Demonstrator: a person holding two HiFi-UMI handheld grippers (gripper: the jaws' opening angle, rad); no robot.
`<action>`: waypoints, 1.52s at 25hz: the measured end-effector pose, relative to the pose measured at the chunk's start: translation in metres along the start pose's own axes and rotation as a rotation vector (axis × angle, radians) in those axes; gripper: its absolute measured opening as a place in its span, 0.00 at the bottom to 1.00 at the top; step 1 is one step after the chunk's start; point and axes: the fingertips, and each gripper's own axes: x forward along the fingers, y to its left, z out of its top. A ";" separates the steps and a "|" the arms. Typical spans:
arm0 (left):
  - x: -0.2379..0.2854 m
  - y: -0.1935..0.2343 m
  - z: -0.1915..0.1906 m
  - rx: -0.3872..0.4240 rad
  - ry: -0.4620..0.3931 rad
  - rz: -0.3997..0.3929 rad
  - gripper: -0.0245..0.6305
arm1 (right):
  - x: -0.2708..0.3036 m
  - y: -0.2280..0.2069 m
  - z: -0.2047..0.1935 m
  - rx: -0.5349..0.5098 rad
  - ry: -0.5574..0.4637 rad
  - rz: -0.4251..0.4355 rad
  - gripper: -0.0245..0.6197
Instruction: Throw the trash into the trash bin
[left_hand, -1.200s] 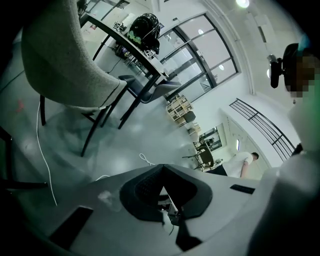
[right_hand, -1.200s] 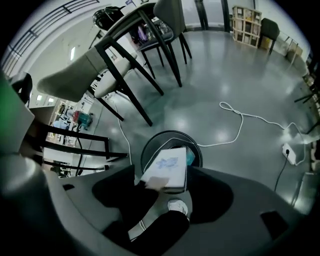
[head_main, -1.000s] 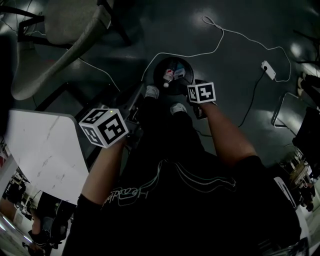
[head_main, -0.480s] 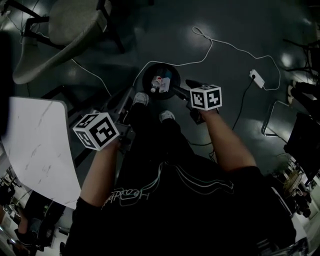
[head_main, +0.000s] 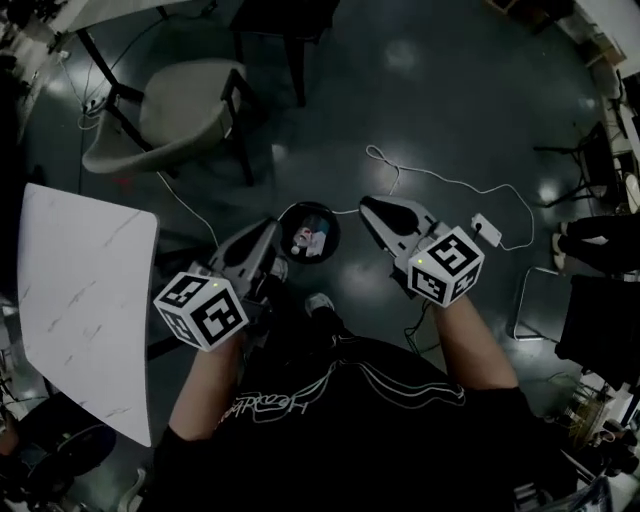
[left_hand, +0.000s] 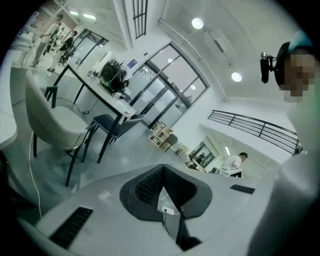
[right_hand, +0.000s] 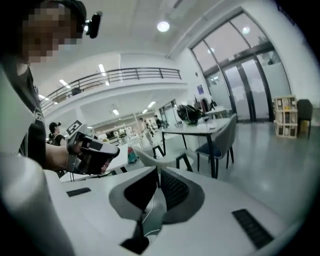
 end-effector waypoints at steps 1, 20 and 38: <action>-0.006 -0.021 0.010 0.033 -0.018 -0.020 0.04 | -0.014 0.011 0.021 -0.032 -0.029 0.024 0.11; -0.066 -0.239 0.109 0.570 -0.255 -0.217 0.04 | -0.141 0.122 0.203 -0.110 -0.306 0.304 0.09; -0.106 -0.238 0.093 0.637 -0.288 -0.153 0.04 | -0.124 0.171 0.202 -0.151 -0.297 0.397 0.09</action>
